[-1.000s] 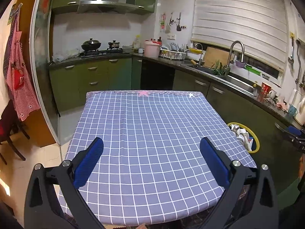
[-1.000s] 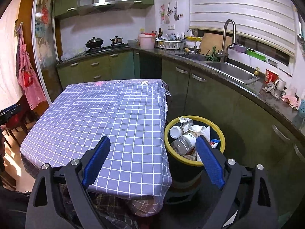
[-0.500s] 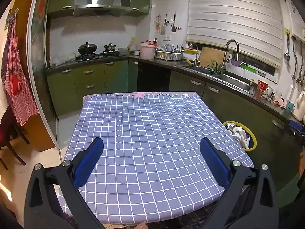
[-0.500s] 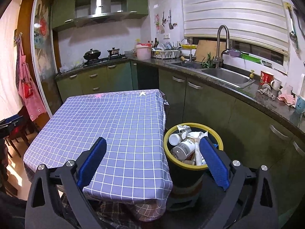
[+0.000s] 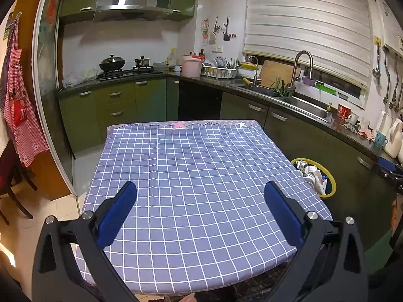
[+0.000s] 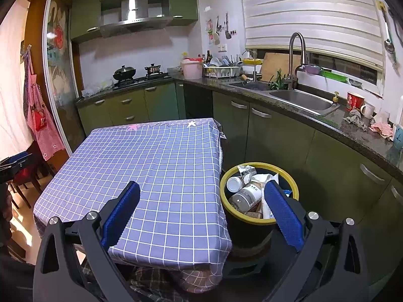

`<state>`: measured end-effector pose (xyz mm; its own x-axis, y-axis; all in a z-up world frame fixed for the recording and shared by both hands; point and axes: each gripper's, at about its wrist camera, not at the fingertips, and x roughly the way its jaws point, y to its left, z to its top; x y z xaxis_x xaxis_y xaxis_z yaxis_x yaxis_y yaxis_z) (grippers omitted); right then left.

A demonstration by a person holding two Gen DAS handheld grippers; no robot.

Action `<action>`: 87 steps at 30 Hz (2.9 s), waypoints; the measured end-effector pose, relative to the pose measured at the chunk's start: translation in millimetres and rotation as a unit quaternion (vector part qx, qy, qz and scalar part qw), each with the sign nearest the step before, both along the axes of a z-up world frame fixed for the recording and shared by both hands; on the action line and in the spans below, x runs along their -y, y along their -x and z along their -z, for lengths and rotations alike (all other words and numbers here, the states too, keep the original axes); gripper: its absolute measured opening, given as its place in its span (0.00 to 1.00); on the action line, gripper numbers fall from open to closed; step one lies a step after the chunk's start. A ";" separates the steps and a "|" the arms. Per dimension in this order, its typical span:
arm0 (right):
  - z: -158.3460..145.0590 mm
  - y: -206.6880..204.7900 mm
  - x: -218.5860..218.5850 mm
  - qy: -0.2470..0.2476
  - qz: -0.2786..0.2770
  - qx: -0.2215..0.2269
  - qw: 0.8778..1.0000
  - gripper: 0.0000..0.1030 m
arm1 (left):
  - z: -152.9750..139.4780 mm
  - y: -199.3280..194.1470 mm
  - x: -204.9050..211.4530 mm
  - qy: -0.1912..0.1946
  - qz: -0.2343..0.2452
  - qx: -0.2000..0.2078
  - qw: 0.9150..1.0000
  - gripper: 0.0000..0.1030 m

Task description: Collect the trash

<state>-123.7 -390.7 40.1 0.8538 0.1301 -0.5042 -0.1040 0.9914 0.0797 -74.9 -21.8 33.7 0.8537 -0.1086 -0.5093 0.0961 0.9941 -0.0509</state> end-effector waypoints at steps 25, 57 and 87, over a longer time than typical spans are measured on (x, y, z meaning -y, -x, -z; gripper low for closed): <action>2.3 -3.9 -0.9 -0.002 -0.008 -0.002 1.000 0.95 | 0.6 -1.9 3.6 -0.004 0.007 -0.007 1.000 0.94; 10.8 -9.2 -0.1 0.000 -0.016 -0.011 1.000 0.95 | 4.2 -9.3 11.6 -0.020 0.013 -0.016 1.000 0.94; 19.9 -14.6 0.8 0.003 -0.022 -0.018 1.000 0.95 | 6.6 -15.8 13.2 -0.029 0.019 -0.026 0.999 0.94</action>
